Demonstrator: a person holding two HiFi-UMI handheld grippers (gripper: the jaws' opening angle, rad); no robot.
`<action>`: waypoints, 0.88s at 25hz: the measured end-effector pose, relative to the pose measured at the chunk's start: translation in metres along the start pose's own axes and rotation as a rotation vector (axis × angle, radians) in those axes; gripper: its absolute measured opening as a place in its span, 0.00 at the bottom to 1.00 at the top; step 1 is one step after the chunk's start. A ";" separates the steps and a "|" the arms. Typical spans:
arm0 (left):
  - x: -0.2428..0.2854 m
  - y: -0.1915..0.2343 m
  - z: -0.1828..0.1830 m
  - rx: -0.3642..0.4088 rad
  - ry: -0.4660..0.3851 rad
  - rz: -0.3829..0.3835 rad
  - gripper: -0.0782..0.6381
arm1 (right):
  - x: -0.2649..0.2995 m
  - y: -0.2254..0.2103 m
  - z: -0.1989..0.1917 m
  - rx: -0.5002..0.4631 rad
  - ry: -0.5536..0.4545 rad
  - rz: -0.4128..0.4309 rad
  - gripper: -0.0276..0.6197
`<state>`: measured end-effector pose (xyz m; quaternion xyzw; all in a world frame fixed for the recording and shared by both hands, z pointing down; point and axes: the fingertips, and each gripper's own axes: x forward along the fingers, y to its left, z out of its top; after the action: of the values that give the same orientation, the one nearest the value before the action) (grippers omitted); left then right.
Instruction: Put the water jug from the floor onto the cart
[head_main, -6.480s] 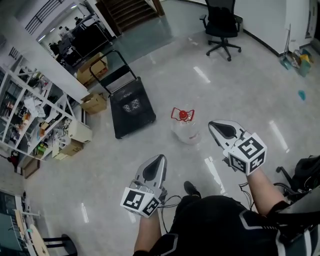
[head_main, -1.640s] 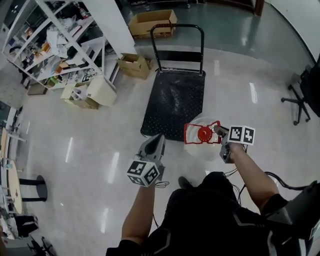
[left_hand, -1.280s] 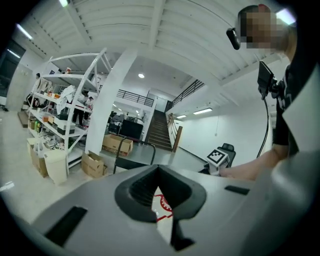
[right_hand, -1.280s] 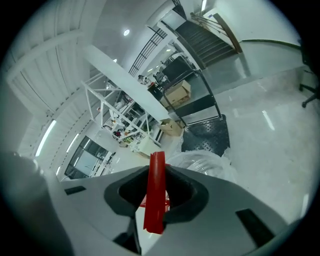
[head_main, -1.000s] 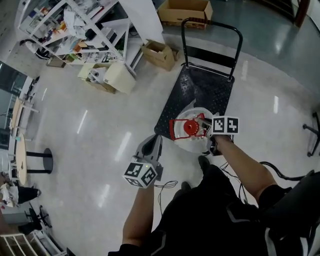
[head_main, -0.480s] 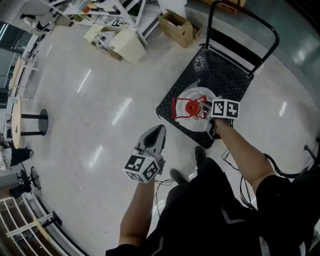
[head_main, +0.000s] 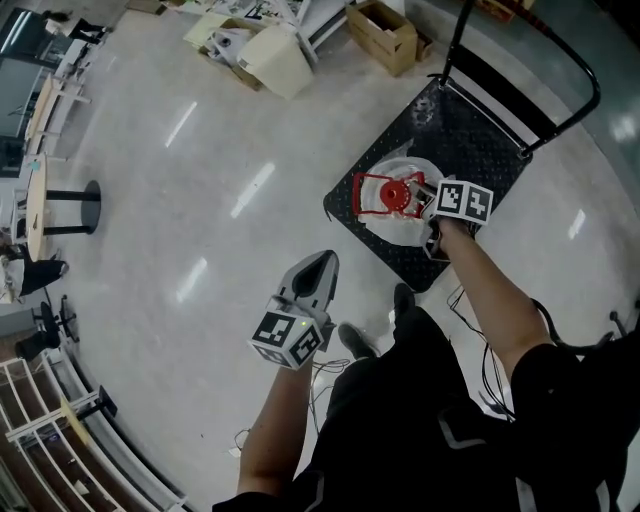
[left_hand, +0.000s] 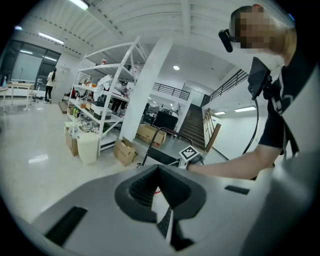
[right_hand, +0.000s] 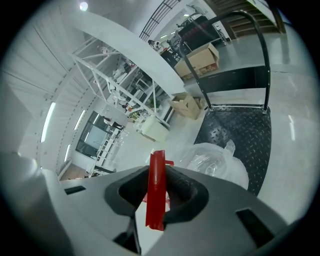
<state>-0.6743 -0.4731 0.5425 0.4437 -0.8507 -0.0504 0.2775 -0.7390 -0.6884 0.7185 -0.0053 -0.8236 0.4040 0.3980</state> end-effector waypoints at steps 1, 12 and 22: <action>0.001 0.001 -0.002 -0.004 0.004 0.001 0.10 | 0.000 -0.002 0.002 -0.001 -0.002 -0.001 0.18; 0.022 -0.014 0.003 0.000 0.033 -0.057 0.10 | -0.043 -0.078 0.021 0.045 -0.056 -0.101 0.18; 0.030 -0.034 0.015 0.049 0.048 -0.113 0.10 | -0.061 -0.109 0.019 -0.041 -0.086 -0.200 0.20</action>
<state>-0.6707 -0.5197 0.5309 0.4989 -0.8182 -0.0348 0.2835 -0.6755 -0.7945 0.7448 0.0863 -0.8444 0.3453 0.4005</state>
